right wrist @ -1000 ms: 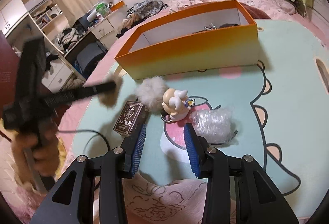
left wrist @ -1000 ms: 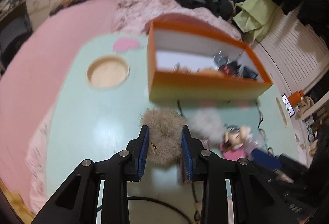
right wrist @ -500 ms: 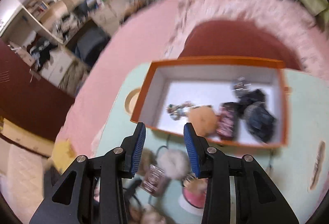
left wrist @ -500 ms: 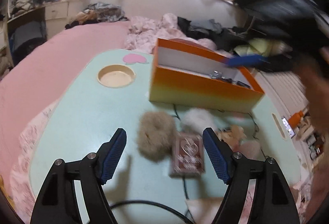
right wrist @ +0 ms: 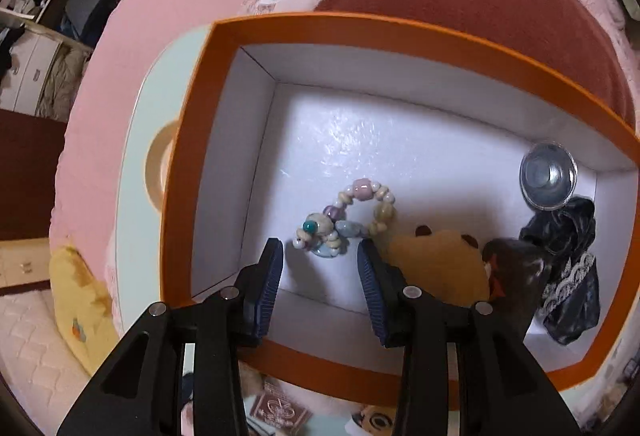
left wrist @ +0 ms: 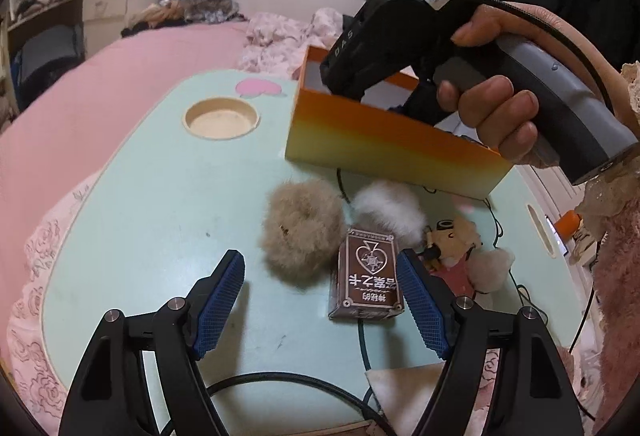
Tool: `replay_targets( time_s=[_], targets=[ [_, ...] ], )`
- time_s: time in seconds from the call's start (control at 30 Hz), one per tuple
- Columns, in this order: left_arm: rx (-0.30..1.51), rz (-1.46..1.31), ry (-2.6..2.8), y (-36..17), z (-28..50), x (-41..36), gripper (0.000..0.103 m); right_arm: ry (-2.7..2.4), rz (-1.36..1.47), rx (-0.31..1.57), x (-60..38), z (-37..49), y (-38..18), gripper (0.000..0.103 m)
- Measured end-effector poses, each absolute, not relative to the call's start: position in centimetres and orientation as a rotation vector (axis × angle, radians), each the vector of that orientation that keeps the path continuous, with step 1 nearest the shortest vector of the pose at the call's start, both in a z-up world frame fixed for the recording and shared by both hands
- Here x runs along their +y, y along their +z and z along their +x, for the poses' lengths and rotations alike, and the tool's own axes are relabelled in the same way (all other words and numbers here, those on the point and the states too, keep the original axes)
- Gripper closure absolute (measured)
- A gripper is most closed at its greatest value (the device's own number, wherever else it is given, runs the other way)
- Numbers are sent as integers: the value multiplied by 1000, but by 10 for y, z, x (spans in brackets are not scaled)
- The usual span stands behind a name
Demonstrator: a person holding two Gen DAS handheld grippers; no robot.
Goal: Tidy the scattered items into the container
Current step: 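Grasp the bead bracelet inside the box with the right gripper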
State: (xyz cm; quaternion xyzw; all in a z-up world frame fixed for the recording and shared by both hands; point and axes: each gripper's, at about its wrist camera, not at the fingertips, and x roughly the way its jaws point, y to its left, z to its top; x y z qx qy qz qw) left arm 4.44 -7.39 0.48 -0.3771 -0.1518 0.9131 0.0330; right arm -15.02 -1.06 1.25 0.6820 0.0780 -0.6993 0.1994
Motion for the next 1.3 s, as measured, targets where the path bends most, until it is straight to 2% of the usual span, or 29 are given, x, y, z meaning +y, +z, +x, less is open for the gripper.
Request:
replay_targets(
  time_s=[0.1,0.2,0.3,0.63,0.67,0.7,0.73,0.77,0.9,1.13,1.17,1.2,1.23,1.3],
  targets=[
    [-493,-1148,2813,5,46,-78,25,-1991,1852,232,-13,-151,12,88],
    [-498,-1159,2810,3,46,-78,25,-2033,1815,246,-10,-151,12,90],
    [-490,-1160,2809,3,45,-77,25,-2070,1768,231,-7,-150,20,103],
    [-477,-1176,2812,1,44,-75,25,-2101,1625,133,9,-145,74,102],
    [-470,-1178,2813,1,44,-74,25,-2087,1634,143,7,-147,73,101],
    [-462,-1179,2812,1,44,-73,25,-2065,1663,153,4,-150,70,93],
    [-454,-1179,2810,1,44,-71,25,-2064,1688,160,0,-152,65,77],
    [-442,-1178,2811,2,44,-70,25,-2078,1692,166,0,-156,64,71],
    [-441,-1174,2814,2,45,-71,25,-2168,1654,246,-13,-170,48,52],
    [-486,-1188,2801,-1,44,-77,25,-2140,1707,311,-17,-178,19,50],
    [-487,-1189,2799,-1,43,-77,25,-2149,1698,342,-18,-175,19,51],
    [-488,-1191,2798,-2,43,-77,25,-2153,1697,379,-19,-173,19,60],
    [-491,-1193,2796,-2,43,-77,25,-2159,1692,438,-21,-171,19,75],
    [-495,-1196,2794,-2,42,-78,25,-2144,1698,469,-21,-168,19,86]
  ],
)
